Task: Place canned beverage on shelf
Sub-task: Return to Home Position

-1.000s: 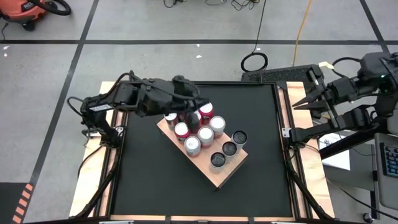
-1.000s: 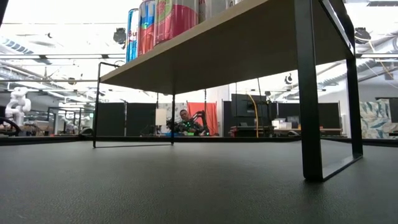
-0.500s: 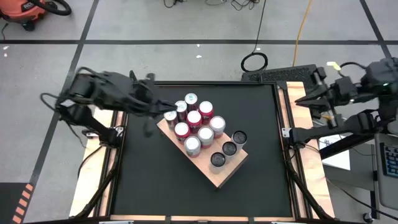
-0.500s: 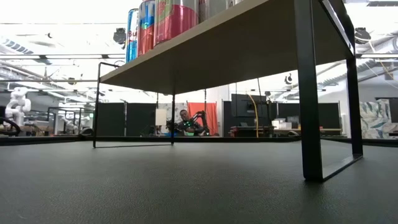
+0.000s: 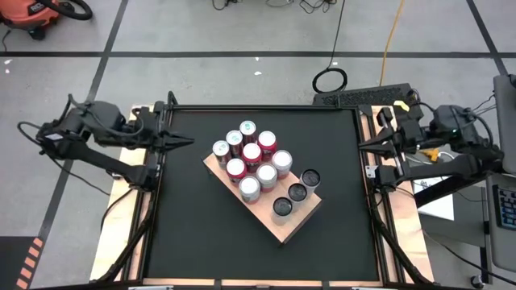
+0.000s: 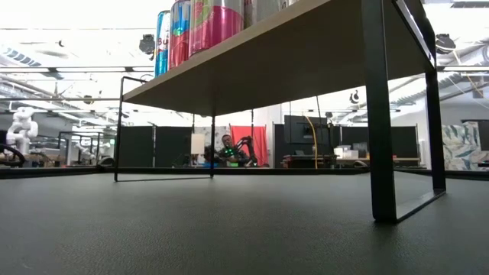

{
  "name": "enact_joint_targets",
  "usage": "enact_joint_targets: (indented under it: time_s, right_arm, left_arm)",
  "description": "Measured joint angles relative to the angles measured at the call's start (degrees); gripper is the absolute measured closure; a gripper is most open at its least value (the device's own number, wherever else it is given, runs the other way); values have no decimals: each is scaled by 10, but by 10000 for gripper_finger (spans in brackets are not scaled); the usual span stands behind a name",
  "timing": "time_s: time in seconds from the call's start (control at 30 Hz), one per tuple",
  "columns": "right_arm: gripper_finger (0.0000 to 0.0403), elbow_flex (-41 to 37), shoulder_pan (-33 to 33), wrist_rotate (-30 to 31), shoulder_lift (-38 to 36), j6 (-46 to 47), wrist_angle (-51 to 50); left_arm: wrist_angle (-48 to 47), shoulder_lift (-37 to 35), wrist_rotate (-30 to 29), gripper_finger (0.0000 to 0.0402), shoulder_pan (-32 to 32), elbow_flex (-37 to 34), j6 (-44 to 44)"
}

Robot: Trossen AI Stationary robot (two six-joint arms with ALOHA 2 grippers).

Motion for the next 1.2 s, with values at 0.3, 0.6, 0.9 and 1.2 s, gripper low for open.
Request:
enact_joint_targets:
  time_s: [0.3, 0.6, 0.9, 1.2]
  right_arm:
    - [403, -129, 0, 16, -94, 40, 43]
    - [403, -307, 0, 17, -148, 62, 173]
    - [403, -470, 0, 15, -174, 80, 341]
    - [403, -603, 0, 13, -189, 115, 475]
  left_arm:
    - [212, -134, -13, 402, 0, -285, -26]
    - [369, -215, -14, 402, 0, -491, -50]
    - [474, -307, -25, 402, 0, -650, -58]
    - [481, -412, -24, 402, 0, -739, -58]
